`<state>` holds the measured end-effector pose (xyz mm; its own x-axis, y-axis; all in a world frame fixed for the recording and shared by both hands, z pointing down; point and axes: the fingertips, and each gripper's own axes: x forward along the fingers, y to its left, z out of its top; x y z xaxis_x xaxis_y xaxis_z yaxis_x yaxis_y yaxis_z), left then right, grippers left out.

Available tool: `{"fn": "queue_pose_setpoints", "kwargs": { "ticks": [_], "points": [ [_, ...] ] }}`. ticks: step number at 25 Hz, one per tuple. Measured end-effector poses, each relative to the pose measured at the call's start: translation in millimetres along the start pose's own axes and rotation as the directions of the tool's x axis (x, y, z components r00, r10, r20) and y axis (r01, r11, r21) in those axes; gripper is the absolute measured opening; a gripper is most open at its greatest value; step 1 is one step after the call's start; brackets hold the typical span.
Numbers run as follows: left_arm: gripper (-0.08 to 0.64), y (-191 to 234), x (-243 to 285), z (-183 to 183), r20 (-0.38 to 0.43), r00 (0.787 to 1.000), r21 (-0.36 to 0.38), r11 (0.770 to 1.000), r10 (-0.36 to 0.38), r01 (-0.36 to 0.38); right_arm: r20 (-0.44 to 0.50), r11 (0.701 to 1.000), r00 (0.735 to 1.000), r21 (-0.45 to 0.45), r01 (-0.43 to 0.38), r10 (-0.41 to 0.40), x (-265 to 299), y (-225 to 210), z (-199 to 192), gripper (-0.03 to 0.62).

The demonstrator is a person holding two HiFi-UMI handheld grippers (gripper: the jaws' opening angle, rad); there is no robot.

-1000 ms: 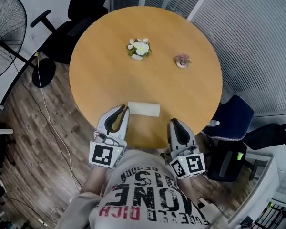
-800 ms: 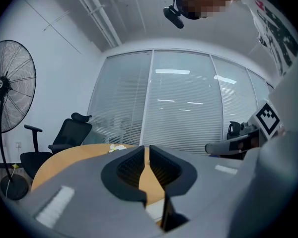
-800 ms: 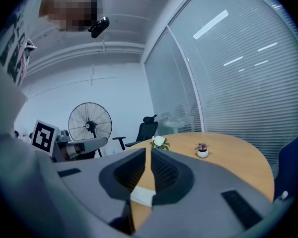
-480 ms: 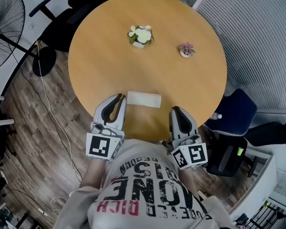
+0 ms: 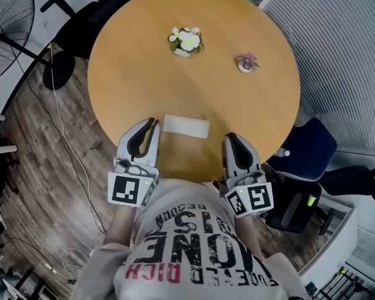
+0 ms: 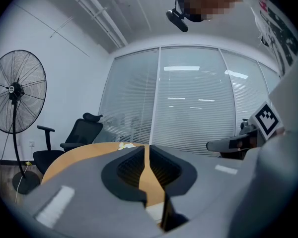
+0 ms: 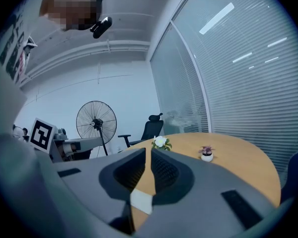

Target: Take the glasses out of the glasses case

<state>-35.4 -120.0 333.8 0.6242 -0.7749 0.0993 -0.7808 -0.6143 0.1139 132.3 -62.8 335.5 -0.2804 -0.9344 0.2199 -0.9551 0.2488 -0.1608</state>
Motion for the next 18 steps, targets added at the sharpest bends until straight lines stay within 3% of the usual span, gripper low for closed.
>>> {"fn": "queue_pose_setpoints", "kwargs": {
  "ticks": [5,18],
  "points": [
    [0.041,1.0,5.6,-7.2,-0.025,1.0,0.0,1.0,0.004,-0.004,-0.014,1.0,1.0,-0.029,-0.005,0.005,1.1,-4.8,-4.5,0.027],
    [0.072,1.5,15.0,-77.3,-0.224,0.973,0.02,0.998,-0.056,0.062,-0.163,0.977,0.984,-0.189,-0.096,0.065,27.1,-0.2,-54.2,0.028]
  ]
}}
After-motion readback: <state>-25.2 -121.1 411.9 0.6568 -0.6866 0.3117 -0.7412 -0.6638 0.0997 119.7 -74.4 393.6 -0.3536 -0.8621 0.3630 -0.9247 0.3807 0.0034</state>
